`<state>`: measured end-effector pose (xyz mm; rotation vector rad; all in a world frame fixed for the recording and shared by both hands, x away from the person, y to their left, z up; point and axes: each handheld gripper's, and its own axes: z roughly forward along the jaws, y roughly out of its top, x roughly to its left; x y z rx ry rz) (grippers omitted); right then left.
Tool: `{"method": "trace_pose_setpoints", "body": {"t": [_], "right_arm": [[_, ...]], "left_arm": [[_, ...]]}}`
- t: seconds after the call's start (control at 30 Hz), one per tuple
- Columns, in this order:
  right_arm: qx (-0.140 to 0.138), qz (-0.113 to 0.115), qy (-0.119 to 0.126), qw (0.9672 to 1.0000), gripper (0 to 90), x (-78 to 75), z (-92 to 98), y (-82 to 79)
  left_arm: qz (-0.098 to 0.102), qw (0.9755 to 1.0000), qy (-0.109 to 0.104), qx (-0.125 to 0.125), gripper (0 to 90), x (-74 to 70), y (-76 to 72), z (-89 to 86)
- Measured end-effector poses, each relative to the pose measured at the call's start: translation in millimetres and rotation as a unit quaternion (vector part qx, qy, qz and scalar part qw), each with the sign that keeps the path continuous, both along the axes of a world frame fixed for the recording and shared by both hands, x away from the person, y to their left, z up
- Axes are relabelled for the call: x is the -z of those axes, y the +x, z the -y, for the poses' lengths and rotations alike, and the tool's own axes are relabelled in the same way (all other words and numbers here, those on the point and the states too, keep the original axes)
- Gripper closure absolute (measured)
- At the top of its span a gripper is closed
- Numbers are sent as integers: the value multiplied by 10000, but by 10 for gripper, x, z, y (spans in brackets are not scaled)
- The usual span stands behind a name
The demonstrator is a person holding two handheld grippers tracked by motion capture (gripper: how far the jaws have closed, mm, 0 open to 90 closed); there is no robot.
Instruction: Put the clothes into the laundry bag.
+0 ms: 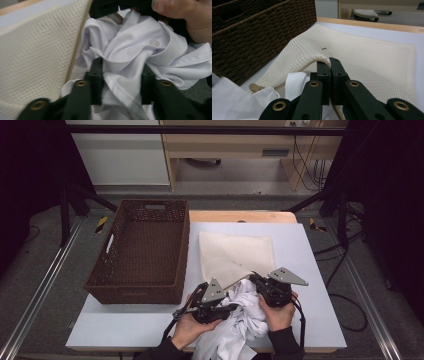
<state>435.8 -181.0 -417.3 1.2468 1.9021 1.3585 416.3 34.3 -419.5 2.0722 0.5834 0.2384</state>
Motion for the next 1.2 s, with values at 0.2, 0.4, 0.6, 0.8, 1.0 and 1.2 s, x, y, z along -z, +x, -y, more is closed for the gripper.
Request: {"method": "trace_pose_setpoints", "body": {"t": [0.2,0.4,0.6,0.8,1.0,1.2], "right_arm": [[-18,0,-19,10000,883,0,-7,-3],[-27,-21,-17,10000,883,-16,-10,-10],[-14,-16,-93,10000,883,-5,-13,-13],[19,-18,-75,10000,883,-1,14,-10],[27,-12,-75,10000,883,0,11,-13],[22,-28,-80,10000,883,14,7,-5]], "left_arm": [[92,9991,314,-255,797,203,105,227],[166,9953,682,-660,804,332,333,346],[277,9968,377,-642,664,299,282,256],[119,9994,-105,-322,355,67,99,53],[184,9995,178,-179,242,133,-102,122],[83,9985,495,-225,447,342,-33,204]]}}
